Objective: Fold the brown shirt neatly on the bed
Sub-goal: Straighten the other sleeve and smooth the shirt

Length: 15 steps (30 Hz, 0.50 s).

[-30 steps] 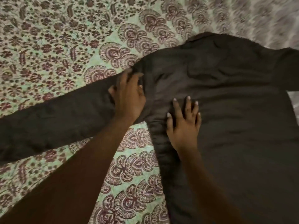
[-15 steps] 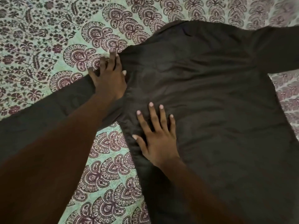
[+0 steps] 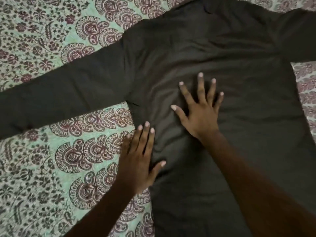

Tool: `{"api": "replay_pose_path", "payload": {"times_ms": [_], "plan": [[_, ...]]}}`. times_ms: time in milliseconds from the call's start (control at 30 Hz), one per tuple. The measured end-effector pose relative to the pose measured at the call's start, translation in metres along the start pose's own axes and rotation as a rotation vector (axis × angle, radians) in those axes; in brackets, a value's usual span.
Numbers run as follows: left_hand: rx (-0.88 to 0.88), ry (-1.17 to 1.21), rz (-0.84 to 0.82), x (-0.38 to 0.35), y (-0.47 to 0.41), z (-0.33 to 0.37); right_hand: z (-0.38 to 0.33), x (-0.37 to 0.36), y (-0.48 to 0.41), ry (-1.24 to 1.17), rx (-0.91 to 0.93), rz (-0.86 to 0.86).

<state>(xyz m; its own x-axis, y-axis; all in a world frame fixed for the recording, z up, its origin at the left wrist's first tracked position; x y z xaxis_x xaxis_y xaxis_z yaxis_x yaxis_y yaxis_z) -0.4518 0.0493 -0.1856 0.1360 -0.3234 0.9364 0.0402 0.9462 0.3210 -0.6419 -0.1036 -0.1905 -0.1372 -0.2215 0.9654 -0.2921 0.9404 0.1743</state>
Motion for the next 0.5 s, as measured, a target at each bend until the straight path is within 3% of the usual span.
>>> {"api": "replay_pose_path", "payload": {"times_ms": [167, 267, 367, 500], "plan": [[0.061, 0.057, -0.006, -0.001, 0.05, 0.019, -0.021, -0.015, 0.04, 0.121, 0.242, -0.061], [0.162, 0.123, 0.128, 0.03, 0.001, 0.032, -0.023, -0.025, 0.116, 0.122, 0.321, -0.064], [0.103, 0.122, 0.127, 0.034, -0.052, 0.046, -0.024, -0.033, 0.191, 0.07, 0.397, -0.126], [0.085, 0.029, 0.074, -0.008, -0.02, 0.059, -0.002, -0.026, 0.224, -0.032, 0.32, -0.143]]}}
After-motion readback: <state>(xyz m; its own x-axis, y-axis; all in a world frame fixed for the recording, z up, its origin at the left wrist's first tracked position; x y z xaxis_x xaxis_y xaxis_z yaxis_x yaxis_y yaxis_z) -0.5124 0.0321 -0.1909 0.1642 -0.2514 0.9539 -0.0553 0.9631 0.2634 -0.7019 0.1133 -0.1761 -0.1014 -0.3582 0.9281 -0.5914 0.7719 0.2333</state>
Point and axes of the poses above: each hand's wrist, its own y-axis away from the middle knuckle, its own x-axis out of the back of the hand, z = x × y, the point moved 5 cm from there along -y, towards the middle knuckle, and after that the axes turned 8 degrees about x, right-handed, at the moved point
